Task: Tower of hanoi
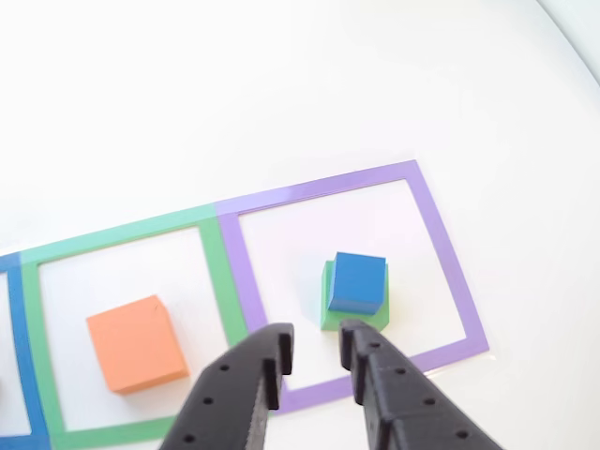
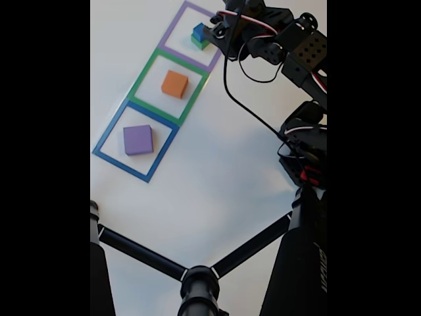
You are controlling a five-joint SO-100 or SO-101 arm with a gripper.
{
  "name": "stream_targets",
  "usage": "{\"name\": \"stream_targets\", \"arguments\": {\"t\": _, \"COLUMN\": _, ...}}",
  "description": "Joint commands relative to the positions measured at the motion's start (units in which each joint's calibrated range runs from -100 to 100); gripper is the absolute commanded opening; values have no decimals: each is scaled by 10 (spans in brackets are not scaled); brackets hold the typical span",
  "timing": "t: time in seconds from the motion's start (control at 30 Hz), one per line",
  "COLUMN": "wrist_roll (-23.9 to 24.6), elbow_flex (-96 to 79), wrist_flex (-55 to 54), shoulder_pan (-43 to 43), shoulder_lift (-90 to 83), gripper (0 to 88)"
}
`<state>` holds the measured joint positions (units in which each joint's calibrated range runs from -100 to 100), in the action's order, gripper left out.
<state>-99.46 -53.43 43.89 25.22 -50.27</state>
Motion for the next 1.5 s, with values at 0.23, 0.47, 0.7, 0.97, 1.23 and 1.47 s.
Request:
{"name": "stream_targets", "arguments": {"t": 0.23, "wrist_roll": -5, "elbow_flex": 265, "wrist_flex": 329, "shoulder_pan": -103, "shoulder_lift": -69, "gripper": 0}}
{"name": "stream_targets", "arguments": {"t": 0.47, "wrist_roll": -5, "elbow_flex": 364, "wrist_flex": 425, "shoulder_pan": -161, "shoulder_lift": -74, "gripper": 0}}
{"name": "stream_targets", "arguments": {"t": 0.7, "wrist_roll": -5, "elbow_flex": 417, "wrist_flex": 469, "shoulder_pan": -219, "shoulder_lift": -77, "gripper": 0}}
{"name": "stream_targets", "arguments": {"t": 0.97, "wrist_roll": -5, "elbow_flex": 432, "wrist_flex": 480, "shoulder_pan": -266, "shoulder_lift": -79, "gripper": 0}}
{"name": "stream_targets", "arguments": {"t": 1.23, "wrist_roll": -5, "elbow_flex": 325, "wrist_flex": 425, "shoulder_pan": -273, "shoulder_lift": -82, "gripper": 32}}
{"name": "stream_targets", "arguments": {"t": 1.47, "wrist_roll": -5, "elbow_flex": 105, "wrist_flex": 244, "shoulder_pan": -243, "shoulder_lift": -89, "gripper": 223}}
